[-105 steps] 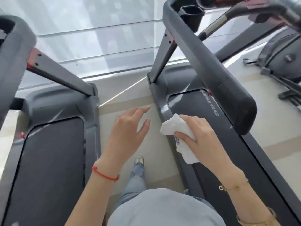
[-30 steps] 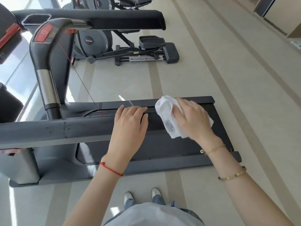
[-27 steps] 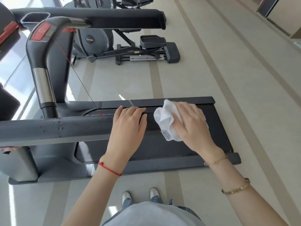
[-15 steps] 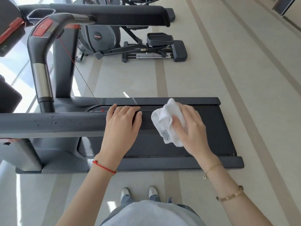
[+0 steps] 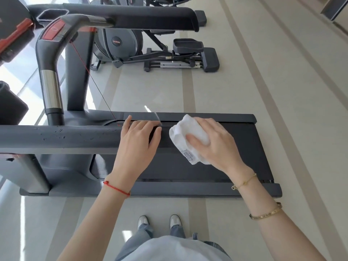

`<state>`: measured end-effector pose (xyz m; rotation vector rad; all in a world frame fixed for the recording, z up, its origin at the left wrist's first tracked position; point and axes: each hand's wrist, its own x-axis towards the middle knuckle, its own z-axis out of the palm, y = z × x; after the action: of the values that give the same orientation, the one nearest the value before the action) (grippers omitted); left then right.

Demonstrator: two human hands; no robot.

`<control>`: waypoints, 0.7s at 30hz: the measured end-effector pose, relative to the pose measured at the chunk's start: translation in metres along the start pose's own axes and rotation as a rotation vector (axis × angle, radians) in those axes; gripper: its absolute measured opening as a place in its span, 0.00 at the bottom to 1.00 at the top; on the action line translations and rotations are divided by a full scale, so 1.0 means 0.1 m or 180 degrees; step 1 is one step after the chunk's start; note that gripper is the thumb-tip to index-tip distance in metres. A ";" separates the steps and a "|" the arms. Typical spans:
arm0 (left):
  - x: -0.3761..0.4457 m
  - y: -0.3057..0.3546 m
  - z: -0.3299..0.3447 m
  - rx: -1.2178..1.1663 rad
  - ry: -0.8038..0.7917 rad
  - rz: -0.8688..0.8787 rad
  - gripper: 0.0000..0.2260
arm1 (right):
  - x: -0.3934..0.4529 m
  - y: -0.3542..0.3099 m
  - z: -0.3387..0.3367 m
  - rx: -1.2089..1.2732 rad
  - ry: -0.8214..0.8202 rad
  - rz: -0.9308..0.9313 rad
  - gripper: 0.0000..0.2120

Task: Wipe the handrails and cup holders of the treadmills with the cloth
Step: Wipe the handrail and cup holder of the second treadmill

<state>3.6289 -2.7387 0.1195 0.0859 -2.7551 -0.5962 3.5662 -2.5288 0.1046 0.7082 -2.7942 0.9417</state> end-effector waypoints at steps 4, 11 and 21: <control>-0.06 -0.12 -0.18 -0.0099 0.0312 0.0057 0.12 | 0.14 -0.18 0.11 -0.0968 0.0124 -0.0585 0.29; -0.29 -0.85 -0.68 -0.0001 0.0609 -0.0447 0.12 | 0.44 -0.90 0.64 -0.1416 0.0055 -0.1020 0.34; -0.44 -2.29 -1.38 0.0215 0.0696 -0.0707 0.12 | 0.70 -2.01 1.51 -0.1636 0.0123 -0.1245 0.29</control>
<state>3.7128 -2.9961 0.1305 0.4503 -2.5697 -0.5148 3.6042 -2.7865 0.1105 1.0643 -2.5460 0.1564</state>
